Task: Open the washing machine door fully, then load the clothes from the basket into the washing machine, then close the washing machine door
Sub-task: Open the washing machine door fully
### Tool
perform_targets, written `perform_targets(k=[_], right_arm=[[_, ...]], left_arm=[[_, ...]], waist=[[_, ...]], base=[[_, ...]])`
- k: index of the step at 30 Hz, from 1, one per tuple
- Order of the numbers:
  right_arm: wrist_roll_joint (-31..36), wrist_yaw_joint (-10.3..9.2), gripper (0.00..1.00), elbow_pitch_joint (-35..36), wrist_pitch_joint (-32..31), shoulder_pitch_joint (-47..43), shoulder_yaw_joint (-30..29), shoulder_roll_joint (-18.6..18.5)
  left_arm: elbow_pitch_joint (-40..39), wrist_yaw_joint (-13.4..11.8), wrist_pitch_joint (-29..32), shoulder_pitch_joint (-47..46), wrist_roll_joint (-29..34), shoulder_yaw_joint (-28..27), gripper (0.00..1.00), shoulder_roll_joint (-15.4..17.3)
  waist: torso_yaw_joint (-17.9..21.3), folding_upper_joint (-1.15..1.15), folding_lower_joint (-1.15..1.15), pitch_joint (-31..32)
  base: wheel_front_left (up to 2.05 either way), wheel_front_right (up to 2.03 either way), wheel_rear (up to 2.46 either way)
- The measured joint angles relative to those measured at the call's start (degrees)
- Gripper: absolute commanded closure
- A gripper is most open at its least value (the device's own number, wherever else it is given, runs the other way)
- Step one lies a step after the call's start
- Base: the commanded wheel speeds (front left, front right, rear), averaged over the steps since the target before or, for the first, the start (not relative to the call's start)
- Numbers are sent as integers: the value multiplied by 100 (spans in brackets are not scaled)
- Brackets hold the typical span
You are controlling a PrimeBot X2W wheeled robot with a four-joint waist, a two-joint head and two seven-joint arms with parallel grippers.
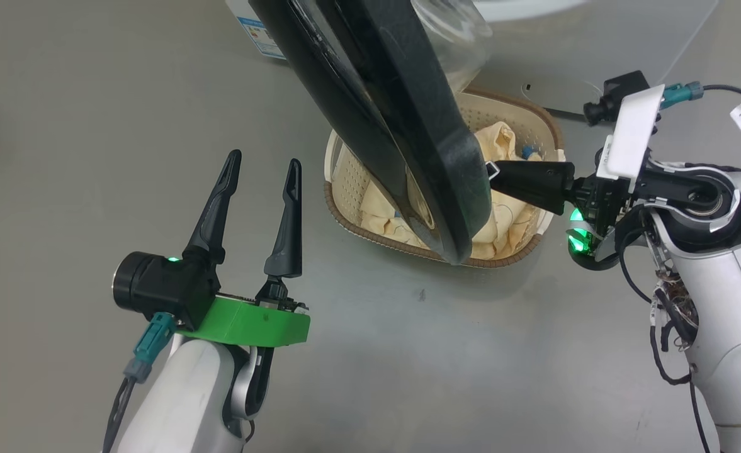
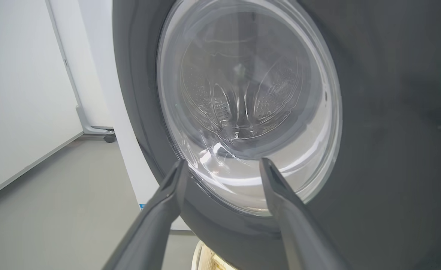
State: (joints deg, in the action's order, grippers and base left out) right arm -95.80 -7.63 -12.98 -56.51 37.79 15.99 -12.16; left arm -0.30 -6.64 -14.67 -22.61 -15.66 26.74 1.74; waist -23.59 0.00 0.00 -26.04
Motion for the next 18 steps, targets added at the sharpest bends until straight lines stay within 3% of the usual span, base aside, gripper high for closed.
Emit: perform_targets(k=[18], right_arm=[[514,71,100,-9,789,-633,354,513]], left_arm=[[-52,0,0,286,-52,-27,0,4]], waist=[[-397,0,0,280]], base=[[0,0,0]])
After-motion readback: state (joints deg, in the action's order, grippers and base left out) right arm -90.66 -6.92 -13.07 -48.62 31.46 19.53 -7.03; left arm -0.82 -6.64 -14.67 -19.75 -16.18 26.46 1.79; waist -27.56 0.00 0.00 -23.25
